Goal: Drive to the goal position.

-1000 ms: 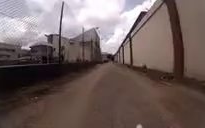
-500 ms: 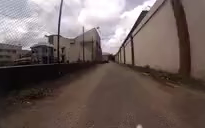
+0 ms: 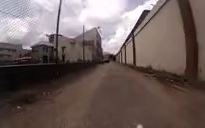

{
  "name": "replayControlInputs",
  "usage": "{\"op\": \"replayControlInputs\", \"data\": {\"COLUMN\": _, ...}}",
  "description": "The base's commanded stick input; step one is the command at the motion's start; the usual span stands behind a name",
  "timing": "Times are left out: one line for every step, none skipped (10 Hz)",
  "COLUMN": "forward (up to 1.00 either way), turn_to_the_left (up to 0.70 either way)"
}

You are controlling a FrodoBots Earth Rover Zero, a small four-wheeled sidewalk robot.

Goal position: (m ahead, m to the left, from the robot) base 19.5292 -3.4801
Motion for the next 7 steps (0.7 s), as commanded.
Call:
{"op": "replayControlInputs", "data": {"forward": 0.50, "turn_to_the_left": 0.01}}
{"op": "replayControlInputs", "data": {"forward": 0.50, "turn_to_the_left": 0.01}}
{"op": "replayControlInputs", "data": {"forward": 0.50, "turn_to_the_left": -0.23}}
{"op": "replayControlInputs", "data": {"forward": 0.50, "turn_to_the_left": -0.49}}
{"op": "replayControlInputs", "data": {"forward": 0.50, "turn_to_the_left": -0.49}}
{"op": "replayControlInputs", "data": {"forward": 0.50, "turn_to_the_left": -0.49}}
{"op": "replayControlInputs", "data": {"forward": 0.50, "turn_to_the_left": -0.49}}
